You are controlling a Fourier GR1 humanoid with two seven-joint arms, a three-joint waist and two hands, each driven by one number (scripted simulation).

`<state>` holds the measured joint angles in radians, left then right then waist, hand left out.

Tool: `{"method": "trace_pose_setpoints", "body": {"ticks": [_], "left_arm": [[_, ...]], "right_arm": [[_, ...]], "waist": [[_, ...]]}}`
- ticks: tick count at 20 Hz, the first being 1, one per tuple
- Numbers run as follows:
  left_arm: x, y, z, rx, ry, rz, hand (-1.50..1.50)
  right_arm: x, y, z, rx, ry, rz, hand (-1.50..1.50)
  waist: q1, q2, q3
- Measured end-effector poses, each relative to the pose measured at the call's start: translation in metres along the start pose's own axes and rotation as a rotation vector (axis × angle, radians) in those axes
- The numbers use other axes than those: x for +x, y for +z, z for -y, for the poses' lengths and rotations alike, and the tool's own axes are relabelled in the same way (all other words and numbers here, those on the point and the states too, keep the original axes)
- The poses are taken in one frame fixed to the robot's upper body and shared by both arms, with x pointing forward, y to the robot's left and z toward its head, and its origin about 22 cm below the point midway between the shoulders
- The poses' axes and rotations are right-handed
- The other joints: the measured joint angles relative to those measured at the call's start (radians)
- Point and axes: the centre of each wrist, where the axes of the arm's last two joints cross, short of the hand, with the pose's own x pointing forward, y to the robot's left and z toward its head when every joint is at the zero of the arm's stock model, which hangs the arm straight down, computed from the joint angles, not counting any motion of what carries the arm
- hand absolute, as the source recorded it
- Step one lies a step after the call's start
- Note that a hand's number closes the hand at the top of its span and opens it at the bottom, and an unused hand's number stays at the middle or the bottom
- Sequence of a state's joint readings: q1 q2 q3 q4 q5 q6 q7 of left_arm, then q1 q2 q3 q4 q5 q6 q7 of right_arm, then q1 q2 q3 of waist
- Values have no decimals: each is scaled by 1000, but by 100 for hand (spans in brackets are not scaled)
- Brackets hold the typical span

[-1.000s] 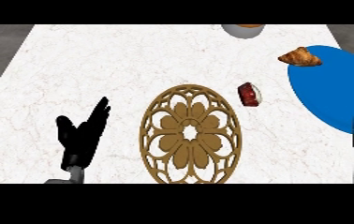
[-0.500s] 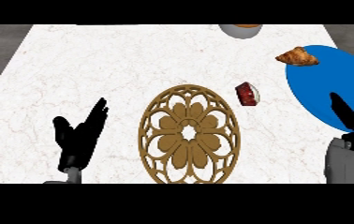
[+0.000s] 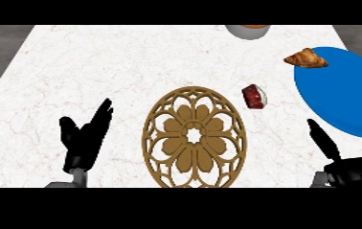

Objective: Pick the croissant from the placemat and place it in the plate

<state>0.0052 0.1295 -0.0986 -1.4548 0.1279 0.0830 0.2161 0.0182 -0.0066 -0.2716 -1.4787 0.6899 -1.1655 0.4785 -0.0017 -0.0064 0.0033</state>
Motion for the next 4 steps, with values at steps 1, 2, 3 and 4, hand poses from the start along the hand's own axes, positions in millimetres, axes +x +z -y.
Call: {"method": "trace_pose_setpoints", "body": {"ticks": [1,2,3,4], "left_arm": [[-1,3,-1,-2,-1,7,0],[-3,2,0,0,-1,9,0],[-3,4,-4,-1,-3,16,0],[-2,3,-5,-5,-2,11,0]], "right_arm": [[-1,4,1,4,11,-1,-150],[-2,9,3,10,18,-2,-150],[-2,13,5,15,25,-4,-150],[-3,18,7,19,34,-5,-150]], "waist": [[1,0,0],[1,0,0],[1,1,0],[1,1,0]]}}
